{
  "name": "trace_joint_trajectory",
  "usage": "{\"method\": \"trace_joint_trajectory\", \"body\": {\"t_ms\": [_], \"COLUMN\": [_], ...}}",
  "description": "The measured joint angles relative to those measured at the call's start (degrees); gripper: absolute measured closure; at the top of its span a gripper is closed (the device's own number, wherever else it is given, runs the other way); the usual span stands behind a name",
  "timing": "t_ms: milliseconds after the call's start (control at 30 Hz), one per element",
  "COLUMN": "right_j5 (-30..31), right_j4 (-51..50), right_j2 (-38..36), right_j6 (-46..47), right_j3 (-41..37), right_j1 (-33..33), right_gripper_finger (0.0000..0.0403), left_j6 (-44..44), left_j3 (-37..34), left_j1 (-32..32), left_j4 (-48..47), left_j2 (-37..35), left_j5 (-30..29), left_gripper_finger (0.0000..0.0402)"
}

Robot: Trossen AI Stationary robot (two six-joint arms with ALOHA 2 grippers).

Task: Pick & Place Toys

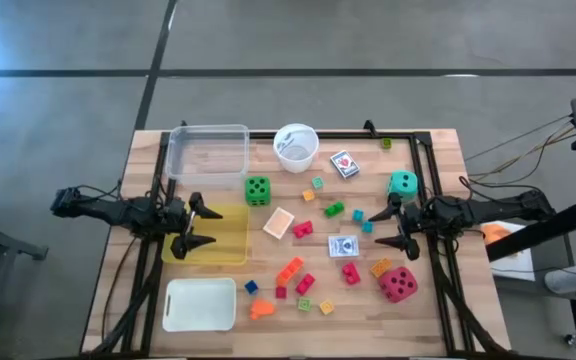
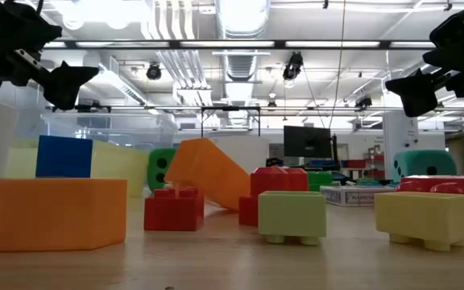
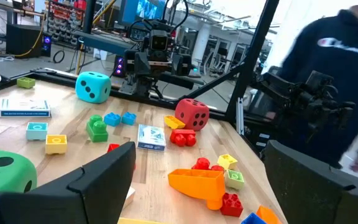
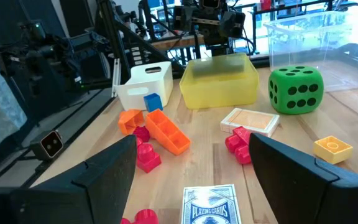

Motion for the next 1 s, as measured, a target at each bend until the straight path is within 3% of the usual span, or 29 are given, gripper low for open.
{"method": "trace_joint_trajectory", "body": {"t_ms": [633,833,1000], "right_j5": [0.0,0.1,0.1], "right_j4": [0.0,1.2,4.2], "right_j2": [0.0,0.0,0.0], "right_j6": [-0.1,-7.0,-6.2], "right_j3": [0.0,0.0,0.0], "right_j1": [0.0,0.0,0.0], "right_gripper_finger": [0.0101,0.0101,0.0101], "left_j6": [0.0,0.0,0.0], "left_j3": [0.0,0.0,0.0], "left_j1": [0.0,0.0,0.0], "left_j4": [0.0,0.0,0.0], "left_j2": [0.0,0.0,0.0], "left_j5": [0.0,0.0,0.0], "left_gripper_finger": [0.006,0.006,0.006]}}
